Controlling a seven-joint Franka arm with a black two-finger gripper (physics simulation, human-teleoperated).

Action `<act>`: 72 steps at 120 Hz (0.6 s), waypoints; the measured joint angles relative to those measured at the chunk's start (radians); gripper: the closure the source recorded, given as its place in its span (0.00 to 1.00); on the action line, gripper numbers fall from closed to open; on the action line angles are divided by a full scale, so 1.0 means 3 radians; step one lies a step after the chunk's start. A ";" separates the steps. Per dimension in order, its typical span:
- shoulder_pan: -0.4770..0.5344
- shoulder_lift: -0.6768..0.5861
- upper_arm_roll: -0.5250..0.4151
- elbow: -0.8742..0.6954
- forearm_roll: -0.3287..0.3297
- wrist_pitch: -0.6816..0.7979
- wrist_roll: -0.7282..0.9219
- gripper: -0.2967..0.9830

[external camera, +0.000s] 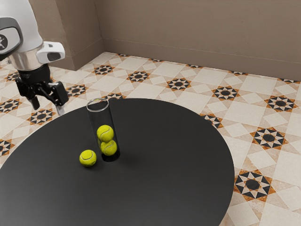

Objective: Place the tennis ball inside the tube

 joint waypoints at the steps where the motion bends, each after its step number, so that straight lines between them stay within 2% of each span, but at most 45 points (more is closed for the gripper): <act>1: 0.0004 -0.0025 0.0002 -0.0042 0.0000 0.0020 -0.0001 0.23; 13: -0.0087 -0.0321 0.0152 -0.0677 0.0057 0.0346 -0.0013 0.23; 23: -0.0519 -0.0492 0.0627 -0.1126 0.0251 0.0625 -0.0027 0.23; 41: -0.1094 -0.0552 0.1428 -0.1443 0.0750 0.1285 0.0118 0.23; 53: -0.1731 -0.0500 0.2203 -0.1474 0.1130 0.1784 0.0337 0.23; 66: -0.2528 -0.0405 0.3234 -0.1459 0.1541 0.2291 0.0564 0.23; 72: -0.2790 -0.0394 0.3583 -0.1452 0.1721 0.2504 0.0656 0.23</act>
